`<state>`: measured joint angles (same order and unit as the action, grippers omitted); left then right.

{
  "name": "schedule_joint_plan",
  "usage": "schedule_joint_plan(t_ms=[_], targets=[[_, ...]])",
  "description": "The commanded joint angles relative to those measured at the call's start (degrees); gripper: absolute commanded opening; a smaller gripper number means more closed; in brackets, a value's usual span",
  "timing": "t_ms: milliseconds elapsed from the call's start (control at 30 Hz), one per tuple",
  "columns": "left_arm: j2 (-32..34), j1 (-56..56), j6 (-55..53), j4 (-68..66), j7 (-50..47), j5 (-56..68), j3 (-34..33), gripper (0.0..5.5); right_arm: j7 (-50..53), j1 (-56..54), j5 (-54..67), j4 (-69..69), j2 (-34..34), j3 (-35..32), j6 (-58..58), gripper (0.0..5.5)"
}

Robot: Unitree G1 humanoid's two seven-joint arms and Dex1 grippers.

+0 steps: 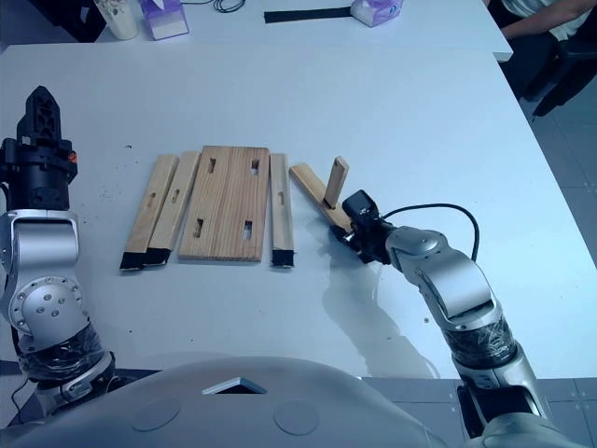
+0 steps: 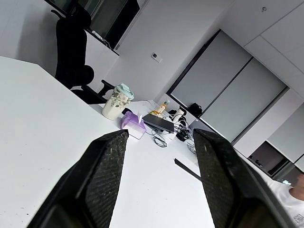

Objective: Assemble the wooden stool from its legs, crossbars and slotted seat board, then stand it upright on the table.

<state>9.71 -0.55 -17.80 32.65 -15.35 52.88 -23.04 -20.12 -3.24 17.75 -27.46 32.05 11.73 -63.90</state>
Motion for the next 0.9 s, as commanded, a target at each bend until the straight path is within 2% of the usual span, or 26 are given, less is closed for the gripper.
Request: schedule_joint_plan(t_ms=[33, 233, 300, 367, 467, 600, 700, 767, 900], targets=[[0.7, -1.7, 0.6, -2.6, -0.8, -4.8, -0.4, 2.52, 0.4, -3.1, 1.5, 3.2, -3.3, -3.6, -2.4, 2.08], [-1.8, -3.4, 6.8, -5.1, 2.6, -6.6, -2.3, 2.52, 3.6, -27.6, 9.5, 17.0, -15.3, -21.9, -7.1, 2.08], [-2.3, -5.1, 7.5, -5.8, 4.1, -5.3, -1.9, 2.52, 4.1, -35.3, 13.8, 22.6, -18.5, -28.9, -5.4, 2.08], [-2.8, -7.4, 6.6, -7.0, 6.3, -3.4, -0.1, 2.52, 1.2, -40.5, 17.3, 27.5, -19.9, -32.0, -1.2, 2.08], [-2.3, -10.6, 3.1, -6.1, 10.3, -0.9, 5.0, 2.52, -6.6, -44.8, 22.7, 31.8, -21.8, -32.1, 2.7, 2.08], [-1.8, -15.5, -2.5, -3.5, 16.2, 6.1, 11.1, 3.12, -18.0, -41.6, 29.1, 27.7, -20.5, -29.6, 4.4, 2.08], [-0.8, -21.1, -6.9, -5.3, 16.8, 12.0, 12.0, 3.52, -21.8, -39.0, 33.4, 22.9, -19.5, -30.9, 5.2, 2.08], [0.3, -25.0, -10.0, -8.3, 17.8, 16.5, 11.7, 3.53, -24.4, -37.5, 34.9, 21.0, -17.7, -30.8, 6.0, 2.08], [3.8, -32.0, -16.9, -14.7, 22.9, 25.5, 10.9, 3.53, -35.8, -38.1, 34.2, 23.7, -9.9, -28.3, 9.7, 2.08]])
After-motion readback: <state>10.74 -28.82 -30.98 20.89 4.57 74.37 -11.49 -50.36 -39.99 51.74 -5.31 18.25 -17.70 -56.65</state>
